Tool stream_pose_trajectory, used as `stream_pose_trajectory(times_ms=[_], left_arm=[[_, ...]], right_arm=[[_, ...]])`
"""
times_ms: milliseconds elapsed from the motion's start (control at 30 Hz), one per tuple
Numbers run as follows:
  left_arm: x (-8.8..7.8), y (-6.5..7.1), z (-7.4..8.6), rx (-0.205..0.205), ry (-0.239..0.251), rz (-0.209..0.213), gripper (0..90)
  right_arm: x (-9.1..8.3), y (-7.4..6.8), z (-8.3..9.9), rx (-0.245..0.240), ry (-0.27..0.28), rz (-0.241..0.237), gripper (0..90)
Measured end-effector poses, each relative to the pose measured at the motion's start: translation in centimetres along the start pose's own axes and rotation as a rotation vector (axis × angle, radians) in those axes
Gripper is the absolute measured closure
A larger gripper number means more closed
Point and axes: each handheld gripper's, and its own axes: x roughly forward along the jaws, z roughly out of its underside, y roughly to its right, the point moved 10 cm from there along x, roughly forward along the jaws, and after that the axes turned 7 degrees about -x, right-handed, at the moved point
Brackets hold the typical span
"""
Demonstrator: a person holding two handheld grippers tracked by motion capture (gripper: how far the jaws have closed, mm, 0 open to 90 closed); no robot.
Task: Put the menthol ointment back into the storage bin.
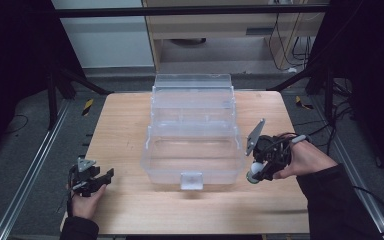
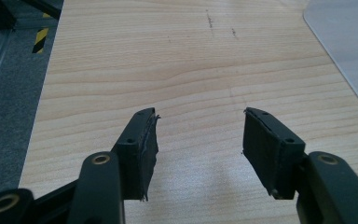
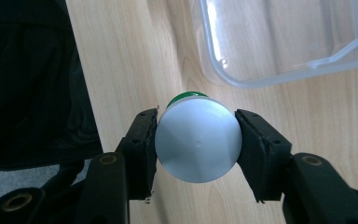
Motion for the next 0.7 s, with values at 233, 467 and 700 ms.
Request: stream_pose_trajectory(times_ms=[233, 467, 700], left_arm=[[0.0, -0.1, 0.0, -0.001, -0.001, -0.001, 44.4], [0.0, -0.1, 0.0, -0.001, 0.001, 0.0, 44.4], [-0.1, -0.1, -0.1, -0.003, 0.006, -0.002, 44.5]], right_arm=[[-1.3, 0.7, -1.5, -0.004, 0.014, 0.01, 50.6], [-1.4, 1.4, -2.6, -0.012, 0.016, 0.01, 50.6], [-0.8, 2.7, -3.4, -0.013, 0.023, 0.015, 50.6]])
